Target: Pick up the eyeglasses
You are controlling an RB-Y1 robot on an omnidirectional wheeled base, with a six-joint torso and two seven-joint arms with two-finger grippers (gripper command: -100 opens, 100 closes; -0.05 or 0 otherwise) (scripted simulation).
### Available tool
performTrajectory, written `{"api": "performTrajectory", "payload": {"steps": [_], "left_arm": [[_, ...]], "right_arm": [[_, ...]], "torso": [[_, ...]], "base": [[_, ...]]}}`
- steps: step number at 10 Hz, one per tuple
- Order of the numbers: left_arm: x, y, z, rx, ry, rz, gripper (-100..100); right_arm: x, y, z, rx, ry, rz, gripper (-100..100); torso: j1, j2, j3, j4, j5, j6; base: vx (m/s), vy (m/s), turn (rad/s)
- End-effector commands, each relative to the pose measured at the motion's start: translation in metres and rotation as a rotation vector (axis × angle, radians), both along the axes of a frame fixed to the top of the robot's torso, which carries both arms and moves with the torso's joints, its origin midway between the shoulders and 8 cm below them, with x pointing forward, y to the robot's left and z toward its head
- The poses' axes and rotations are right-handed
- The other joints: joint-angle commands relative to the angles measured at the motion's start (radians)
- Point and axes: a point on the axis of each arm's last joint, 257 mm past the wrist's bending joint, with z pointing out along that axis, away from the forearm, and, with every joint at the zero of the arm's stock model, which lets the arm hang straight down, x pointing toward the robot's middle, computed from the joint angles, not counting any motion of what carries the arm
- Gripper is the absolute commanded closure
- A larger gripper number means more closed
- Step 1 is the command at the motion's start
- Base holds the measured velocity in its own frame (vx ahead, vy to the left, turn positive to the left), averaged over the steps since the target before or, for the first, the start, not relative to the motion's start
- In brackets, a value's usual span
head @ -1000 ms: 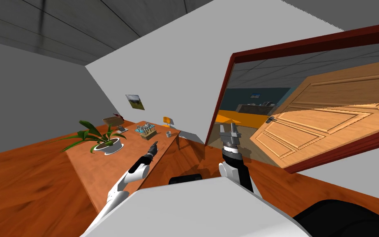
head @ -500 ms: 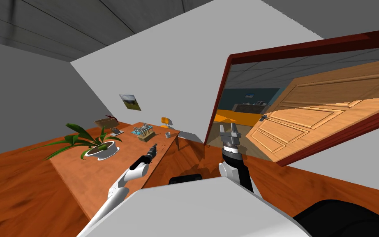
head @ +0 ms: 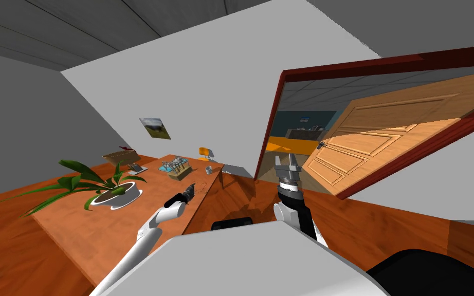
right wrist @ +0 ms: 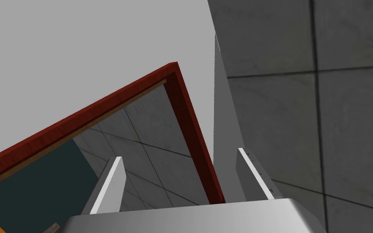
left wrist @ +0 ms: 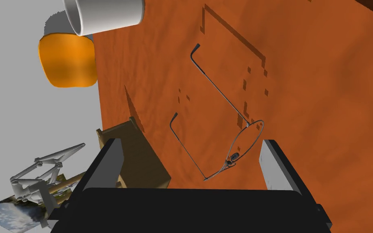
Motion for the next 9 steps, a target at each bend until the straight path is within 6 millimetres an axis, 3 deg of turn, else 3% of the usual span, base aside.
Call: {"api": "performTrajectory", "payload": {"steps": [1,5,8,9], "left_arm": [[-0.006,0.006,-0.013,-0.009,0.061,0.018,-100],[-0.021,0.022,-0.035,-0.023,0.174,0.051,-100],[-0.023,0.027,-0.038,-0.023,0.198,0.059,-100],[-0.024,0.027,-0.039,-0.023,0.202,0.060,0]], "right_arm": [[0.000,0.000,0.000,0.000,0.000,0.000,0],[0.000,0.000,0.000,0.000,0.000,0.000,0],[0.000,0.000,0.000,0.000,0.000,0.000,0],[0.000,0.000,0.000,0.000,0.000,0.000,0]], "torso": [[0.000,0.000,0.000,0.000,0.000,0.000],[-0.001,0.001,0.001,0.000,0.000,0.000],[-0.003,0.001,0.001,0.000,-0.001,0.000],[-0.005,0.001,0.001,0.000,-0.001,0.000]], "base": [[0.019,0.109,-0.097],[0.001,0.075,-0.090],[0.002,0.035,-0.045],[0.000,0.000,0.000]]}}
